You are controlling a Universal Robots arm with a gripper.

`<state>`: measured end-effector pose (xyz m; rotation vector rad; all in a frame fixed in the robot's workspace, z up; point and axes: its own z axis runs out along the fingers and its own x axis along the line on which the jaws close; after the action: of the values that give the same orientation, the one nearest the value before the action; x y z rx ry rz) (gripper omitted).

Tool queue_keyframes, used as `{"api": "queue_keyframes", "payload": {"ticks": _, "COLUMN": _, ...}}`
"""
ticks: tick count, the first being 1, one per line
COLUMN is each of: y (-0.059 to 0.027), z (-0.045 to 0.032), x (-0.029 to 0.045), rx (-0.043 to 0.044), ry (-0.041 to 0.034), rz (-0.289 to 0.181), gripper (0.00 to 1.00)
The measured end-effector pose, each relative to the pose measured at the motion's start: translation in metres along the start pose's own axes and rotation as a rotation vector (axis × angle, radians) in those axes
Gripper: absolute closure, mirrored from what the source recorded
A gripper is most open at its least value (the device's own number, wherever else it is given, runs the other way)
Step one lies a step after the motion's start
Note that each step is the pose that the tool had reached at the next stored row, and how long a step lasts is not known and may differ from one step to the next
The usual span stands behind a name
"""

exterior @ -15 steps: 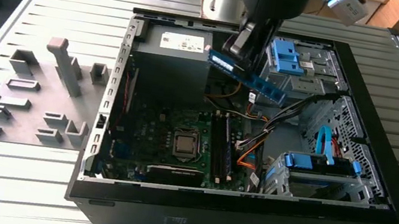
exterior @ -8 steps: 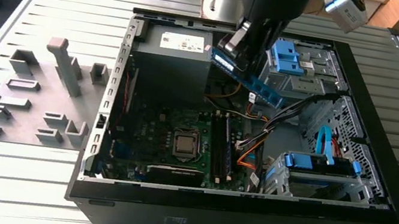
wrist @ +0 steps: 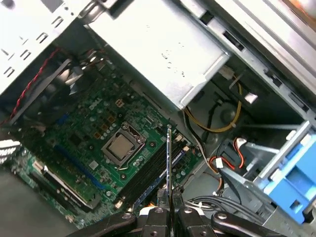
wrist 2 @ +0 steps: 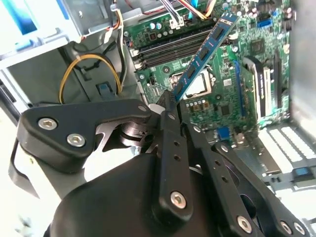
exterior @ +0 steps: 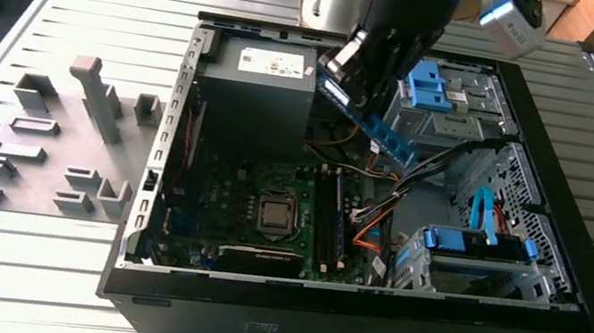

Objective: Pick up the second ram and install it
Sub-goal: 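Insert the second ram into the second slot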

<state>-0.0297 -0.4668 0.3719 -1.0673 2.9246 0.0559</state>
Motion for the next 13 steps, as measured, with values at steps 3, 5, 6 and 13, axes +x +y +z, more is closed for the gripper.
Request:
{"api": "queue_keyframes", "payload": {"ticks": 3, "y": 0.0000, "z": 0.0008, "x": 0.0000, "rx": 0.0021, "ry": -0.0011, "rz": 0.051, "gripper": 0.86}}
{"api": "queue_keyframes", "payload": {"ticks": 5, "y": 0.0000, "z": 0.0015, "x": 0.0001, "rx": 0.0035, "ry": -0.0019, "rz": 0.085, "gripper": 0.86}}
{"api": "queue_keyframes", "payload": {"ticks": 6, "y": -0.0001, "z": 0.0020, "x": 0.0001, "rx": 0.0041, "ry": -0.0024, "rz": 0.103, "gripper": 0.86}}
{"api": "queue_keyframes", "payload": {"ticks": 13, "y": -0.0001, "z": 0.0054, "x": 0.0002, "rx": 0.0090, "ry": -0.0054, "rz": 0.230, "gripper": 0.86}}
